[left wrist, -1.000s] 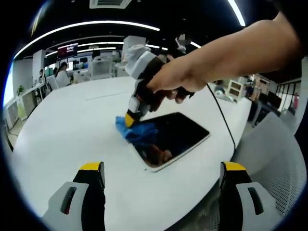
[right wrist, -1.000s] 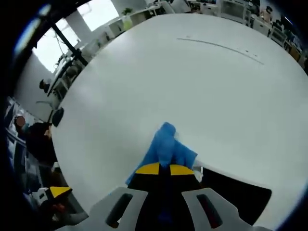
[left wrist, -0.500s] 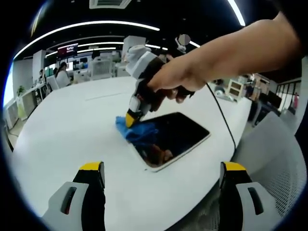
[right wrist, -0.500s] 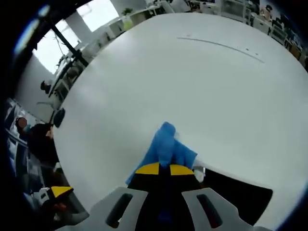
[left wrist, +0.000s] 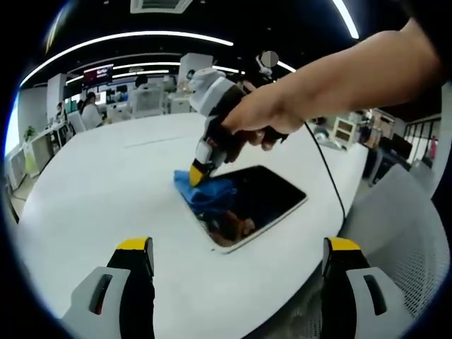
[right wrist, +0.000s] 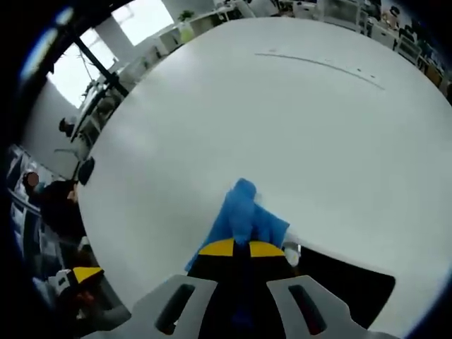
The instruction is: Wipe the mirror surface with the cleaning cloth until all visible marks leave the cleaned area.
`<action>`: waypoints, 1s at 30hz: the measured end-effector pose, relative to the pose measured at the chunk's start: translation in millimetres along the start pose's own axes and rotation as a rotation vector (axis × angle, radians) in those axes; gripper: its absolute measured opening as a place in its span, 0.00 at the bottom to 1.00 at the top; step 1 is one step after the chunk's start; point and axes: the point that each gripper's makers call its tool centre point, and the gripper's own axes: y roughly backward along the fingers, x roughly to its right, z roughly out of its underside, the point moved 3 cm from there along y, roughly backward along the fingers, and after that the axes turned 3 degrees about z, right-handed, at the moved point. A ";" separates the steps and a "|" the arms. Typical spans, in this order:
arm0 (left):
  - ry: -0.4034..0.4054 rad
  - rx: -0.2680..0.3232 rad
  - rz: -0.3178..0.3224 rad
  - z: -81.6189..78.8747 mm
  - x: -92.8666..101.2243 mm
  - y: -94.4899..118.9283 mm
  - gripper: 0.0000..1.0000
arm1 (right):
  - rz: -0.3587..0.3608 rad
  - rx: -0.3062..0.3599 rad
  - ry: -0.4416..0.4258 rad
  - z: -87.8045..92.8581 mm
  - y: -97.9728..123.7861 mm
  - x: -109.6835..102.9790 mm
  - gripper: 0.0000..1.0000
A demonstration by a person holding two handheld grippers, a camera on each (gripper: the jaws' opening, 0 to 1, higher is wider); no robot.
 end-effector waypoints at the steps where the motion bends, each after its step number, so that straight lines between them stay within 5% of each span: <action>1: 0.000 0.000 0.000 0.0 0.0 0.0 1.00 | 0.001 -0.001 0.000 0.2 0.1 0.6 0.00; 30: 0.003 0.008 -0.001 -1.6 0.1 -0.6 1.00 | 0.035 -0.017 -0.019 13.7 14.4 26.5 0.00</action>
